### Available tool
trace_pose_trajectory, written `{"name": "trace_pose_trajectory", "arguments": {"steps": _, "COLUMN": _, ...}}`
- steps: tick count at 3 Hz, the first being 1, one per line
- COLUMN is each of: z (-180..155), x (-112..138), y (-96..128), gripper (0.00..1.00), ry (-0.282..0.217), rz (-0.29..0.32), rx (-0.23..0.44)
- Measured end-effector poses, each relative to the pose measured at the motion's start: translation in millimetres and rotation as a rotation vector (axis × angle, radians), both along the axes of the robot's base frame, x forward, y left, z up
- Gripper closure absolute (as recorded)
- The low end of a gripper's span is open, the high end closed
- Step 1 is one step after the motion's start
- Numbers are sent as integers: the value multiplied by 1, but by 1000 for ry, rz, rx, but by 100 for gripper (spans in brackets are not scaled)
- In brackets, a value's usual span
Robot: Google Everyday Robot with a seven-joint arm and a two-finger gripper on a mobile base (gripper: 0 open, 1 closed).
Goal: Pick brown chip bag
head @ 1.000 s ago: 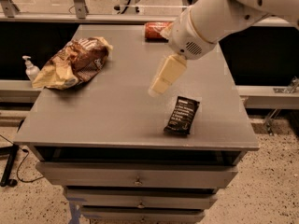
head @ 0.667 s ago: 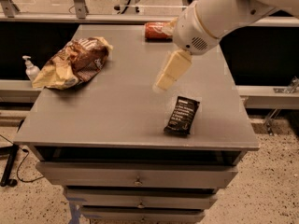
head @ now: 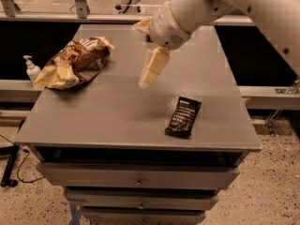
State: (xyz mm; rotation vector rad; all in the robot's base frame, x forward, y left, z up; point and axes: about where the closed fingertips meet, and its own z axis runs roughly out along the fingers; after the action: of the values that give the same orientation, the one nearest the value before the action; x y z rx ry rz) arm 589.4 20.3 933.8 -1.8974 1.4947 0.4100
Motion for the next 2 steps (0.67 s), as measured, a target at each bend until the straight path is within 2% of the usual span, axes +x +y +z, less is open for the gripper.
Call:
{"name": "trace_pose_trajectory", "arguments": {"steps": 1, "z": -10, "x": 15, "y": 44, "gripper": 0, "ry": -15, "rz": 144, "rx": 54}}
{"name": "trace_pose_trajectory", "arguments": {"steps": 2, "z": -18, "x": 27, "y": 85, "gripper": 0, "ry": -48, "rz": 223, "rx": 134}}
